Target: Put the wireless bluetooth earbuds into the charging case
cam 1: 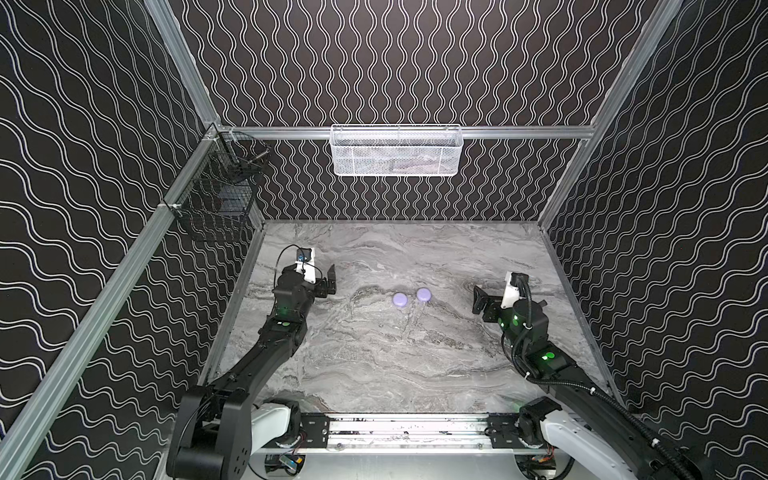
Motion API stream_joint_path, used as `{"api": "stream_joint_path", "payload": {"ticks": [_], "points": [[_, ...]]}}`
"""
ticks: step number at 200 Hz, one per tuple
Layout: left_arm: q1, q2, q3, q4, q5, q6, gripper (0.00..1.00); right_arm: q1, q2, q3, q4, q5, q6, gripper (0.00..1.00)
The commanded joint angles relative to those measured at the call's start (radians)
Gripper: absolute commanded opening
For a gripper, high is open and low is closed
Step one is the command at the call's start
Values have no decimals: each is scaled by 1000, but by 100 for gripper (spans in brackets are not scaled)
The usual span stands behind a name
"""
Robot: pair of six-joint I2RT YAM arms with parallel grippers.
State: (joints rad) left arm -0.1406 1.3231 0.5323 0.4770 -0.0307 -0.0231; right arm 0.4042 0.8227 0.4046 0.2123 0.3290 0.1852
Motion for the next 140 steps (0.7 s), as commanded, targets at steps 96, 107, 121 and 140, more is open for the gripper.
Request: {"api": "stream_joint_path", "payload": {"ticks": [96,107,121,140], "points": [[115,96,-231,427,60,20,99,-79,168,-175,500,25,-218,99],[128,93,-235,431,71,23,99,-93,178,-183,523,22,-215,99],[136,112,-242,484,95,38,99,-116,185,-193,531,6,-212,99],[146,136,-233,491,143,43,99,-142,195,-211,560,6,-210,99]]}}
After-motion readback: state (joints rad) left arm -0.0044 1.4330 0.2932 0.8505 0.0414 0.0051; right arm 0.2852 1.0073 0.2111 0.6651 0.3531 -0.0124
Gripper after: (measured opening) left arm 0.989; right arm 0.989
